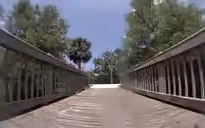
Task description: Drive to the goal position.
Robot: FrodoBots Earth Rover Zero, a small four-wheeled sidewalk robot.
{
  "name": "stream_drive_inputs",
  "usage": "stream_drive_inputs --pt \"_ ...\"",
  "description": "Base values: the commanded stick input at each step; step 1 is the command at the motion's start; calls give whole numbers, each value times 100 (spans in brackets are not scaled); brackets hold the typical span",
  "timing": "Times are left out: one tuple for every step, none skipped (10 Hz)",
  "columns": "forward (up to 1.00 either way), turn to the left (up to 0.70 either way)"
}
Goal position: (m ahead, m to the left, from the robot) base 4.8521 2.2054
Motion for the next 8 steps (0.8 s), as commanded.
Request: stream_drive_inputs --pt "85 0" --pt "85 0" --pt "85 0" --pt "85 0" --pt "85 0" --pt "85 0" --pt "85 8" --pt "85 29"
